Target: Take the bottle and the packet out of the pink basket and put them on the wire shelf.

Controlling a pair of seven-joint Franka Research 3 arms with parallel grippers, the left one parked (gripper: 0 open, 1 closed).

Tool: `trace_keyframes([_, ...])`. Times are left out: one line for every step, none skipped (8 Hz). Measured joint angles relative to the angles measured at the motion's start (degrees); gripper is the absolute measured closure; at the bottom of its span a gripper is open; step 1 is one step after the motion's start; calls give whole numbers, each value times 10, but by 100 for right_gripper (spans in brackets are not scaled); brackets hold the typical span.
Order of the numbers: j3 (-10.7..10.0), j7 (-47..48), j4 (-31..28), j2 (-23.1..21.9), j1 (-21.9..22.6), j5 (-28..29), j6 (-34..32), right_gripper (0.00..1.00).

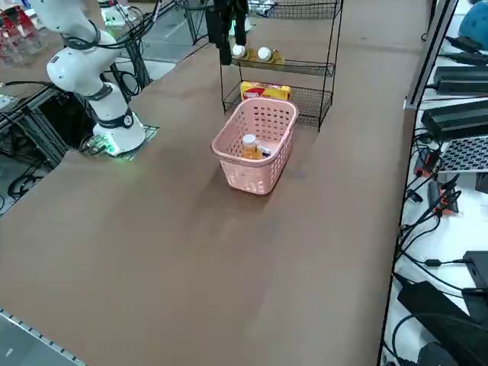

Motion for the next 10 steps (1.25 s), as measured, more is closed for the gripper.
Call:
trace_keyframes([-4,-2,-14,8,0,6,16,0])
trace_keyframes([-4,-3,-38,17,1,7,46,0])
trace_keyframes([-4,-4,-76,25,2,7,94,0])
trace_keyframes([-3,-7,-116,33,4,7,146,0])
trace_keyframes([-1,-9,-152,40,4,7,191,0])
trace_keyframes([2,-10,-180,46,5,7,226,1])
trace_keyframes([7,-13,-199,52,6,4,255,3])
trace_keyframes([14,-14,-212,58,6,-7,278,4])
trace_keyframes([19,-14,-225,64,6,-21,301,5])
trace_keyframes([21,-14,-239,68,6,-29,323,5])
